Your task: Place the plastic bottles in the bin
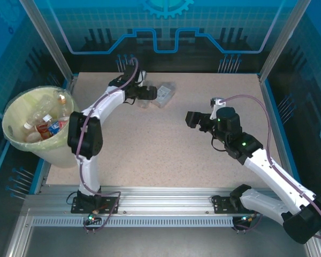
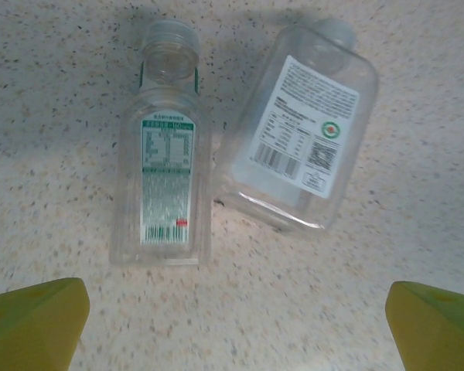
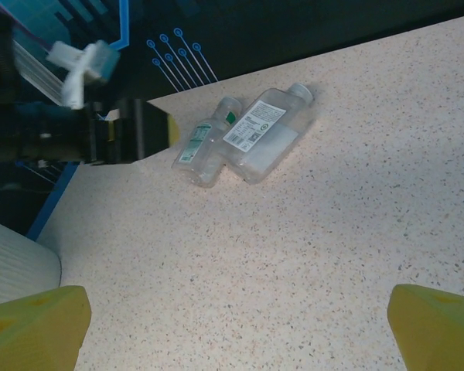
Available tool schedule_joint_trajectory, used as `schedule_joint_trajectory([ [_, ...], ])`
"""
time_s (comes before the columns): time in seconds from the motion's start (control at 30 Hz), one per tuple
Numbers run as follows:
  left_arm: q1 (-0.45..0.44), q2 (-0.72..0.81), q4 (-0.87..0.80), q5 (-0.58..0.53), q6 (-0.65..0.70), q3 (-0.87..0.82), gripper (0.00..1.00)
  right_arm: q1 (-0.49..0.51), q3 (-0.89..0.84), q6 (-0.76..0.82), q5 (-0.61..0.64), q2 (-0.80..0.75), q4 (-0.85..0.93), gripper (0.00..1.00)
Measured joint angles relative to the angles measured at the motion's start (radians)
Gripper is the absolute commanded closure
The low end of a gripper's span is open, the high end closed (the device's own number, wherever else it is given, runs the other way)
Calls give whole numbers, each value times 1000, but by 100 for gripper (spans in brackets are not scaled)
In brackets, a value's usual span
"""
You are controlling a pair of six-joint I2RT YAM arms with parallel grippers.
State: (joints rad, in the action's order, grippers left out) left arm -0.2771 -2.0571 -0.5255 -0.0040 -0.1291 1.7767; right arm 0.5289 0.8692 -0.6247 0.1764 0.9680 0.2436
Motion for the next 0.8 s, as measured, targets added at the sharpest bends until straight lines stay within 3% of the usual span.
schedule_joint_trajectory([
  [0.23, 6, -173, -82, -60, 87, 170, 9, 0, 0, 7, 0, -21, 23, 0],
  [0.57, 53, -309, -206, -48, 234, 291, 14, -5, -3, 26, 32, -66, 56, 0],
  [0.8, 59, -444, -274, -19, 259, 456, 19, -8, -6, 30, 52, -84, 67, 0],
])
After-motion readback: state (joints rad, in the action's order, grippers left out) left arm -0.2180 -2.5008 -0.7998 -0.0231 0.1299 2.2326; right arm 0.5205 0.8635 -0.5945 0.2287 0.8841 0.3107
